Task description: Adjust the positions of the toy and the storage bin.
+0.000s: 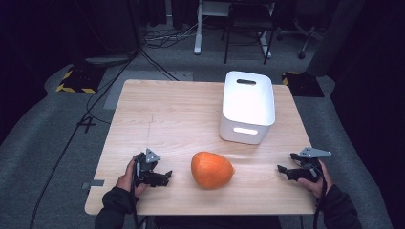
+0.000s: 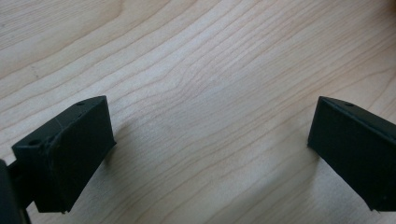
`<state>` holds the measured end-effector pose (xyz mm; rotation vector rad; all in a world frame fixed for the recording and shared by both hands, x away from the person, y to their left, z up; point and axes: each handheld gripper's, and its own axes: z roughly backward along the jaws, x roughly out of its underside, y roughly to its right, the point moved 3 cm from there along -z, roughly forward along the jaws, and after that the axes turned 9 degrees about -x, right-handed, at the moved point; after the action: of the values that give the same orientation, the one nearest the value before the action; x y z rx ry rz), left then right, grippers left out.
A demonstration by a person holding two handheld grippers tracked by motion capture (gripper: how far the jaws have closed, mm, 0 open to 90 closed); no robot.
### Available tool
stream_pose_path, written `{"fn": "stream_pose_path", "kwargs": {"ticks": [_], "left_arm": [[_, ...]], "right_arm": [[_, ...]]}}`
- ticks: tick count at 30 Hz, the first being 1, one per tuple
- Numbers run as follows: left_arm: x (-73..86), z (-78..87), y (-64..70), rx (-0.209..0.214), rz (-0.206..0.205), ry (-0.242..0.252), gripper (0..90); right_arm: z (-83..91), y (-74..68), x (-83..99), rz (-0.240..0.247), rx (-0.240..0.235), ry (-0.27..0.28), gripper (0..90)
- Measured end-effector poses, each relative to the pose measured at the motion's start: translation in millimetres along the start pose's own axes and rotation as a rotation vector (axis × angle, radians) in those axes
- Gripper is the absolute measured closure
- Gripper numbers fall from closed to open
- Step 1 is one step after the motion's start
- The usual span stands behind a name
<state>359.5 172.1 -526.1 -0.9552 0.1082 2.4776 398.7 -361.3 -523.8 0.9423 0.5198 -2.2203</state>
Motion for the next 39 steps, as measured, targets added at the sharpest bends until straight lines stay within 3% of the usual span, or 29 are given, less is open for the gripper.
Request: {"fn": "stream_pose_path", "kwargs": {"ticks": [5, 6, 11, 14, 17, 19, 20, 23, 26, 39], "left_arm": [[3.5, 3.0, 0.0, 0.002, -0.004, 0.001, 0.4], [5.7, 4.9, -1.2, 0.022, -0.034, 0.001, 0.3], [11.8, 9.3, -1.3, 0.044, -0.051, 0.007, 0.1], [20.0, 16.5, -3.5, 0.064, -0.077, 0.008, 0.4], [21.6, 17.4, -3.8, 0.078, -0.086, 0.007, 0.2], [21.8, 17.9, -4.9, 0.072, -0.099, 0.017, 0.1], [23.4, 18.7, -3.7, 0.101, -0.098, 0.011, 0.1], [24.6, 19.8, -5.1, 0.100, -0.108, 0.014, 0.2], [26.4, 21.4, -6.6, 0.093, -0.110, 0.016, 0.2], [26.1, 20.7, -6.5, 0.090, -0.106, 0.018, 0.2]], "right_arm": [[0.2, -0.7, -0.1, -0.007, 0.008, -0.003, 15.4], [-0.2, -0.8, -0.5, -0.010, 0.015, -0.005, 15.4], [-0.3, 0.4, -2.2, 0.001, 0.003, -0.020, 15.6], [-2.9, -3.8, -4.7, 0.043, -0.062, -0.028, 15.8], [-4.2, -8.6, -6.1, 0.056, -0.083, -0.021, 16.2], [-4.5, -14.7, -8.4, 0.066, -0.098, -0.024, 18.3], [-2.5, -23.4, -14.1, 0.097, -0.119, 0.000, 20.3], [-0.8, -30.4, -21.2, 0.115, -0.134, 0.022, 20.4], [-0.4, -46.5, -33.7, 0.149, -0.175, 0.049, 20.8], [0.0, -89.9, -59.8, 0.246, -0.244, 0.079, 21.3]]}}
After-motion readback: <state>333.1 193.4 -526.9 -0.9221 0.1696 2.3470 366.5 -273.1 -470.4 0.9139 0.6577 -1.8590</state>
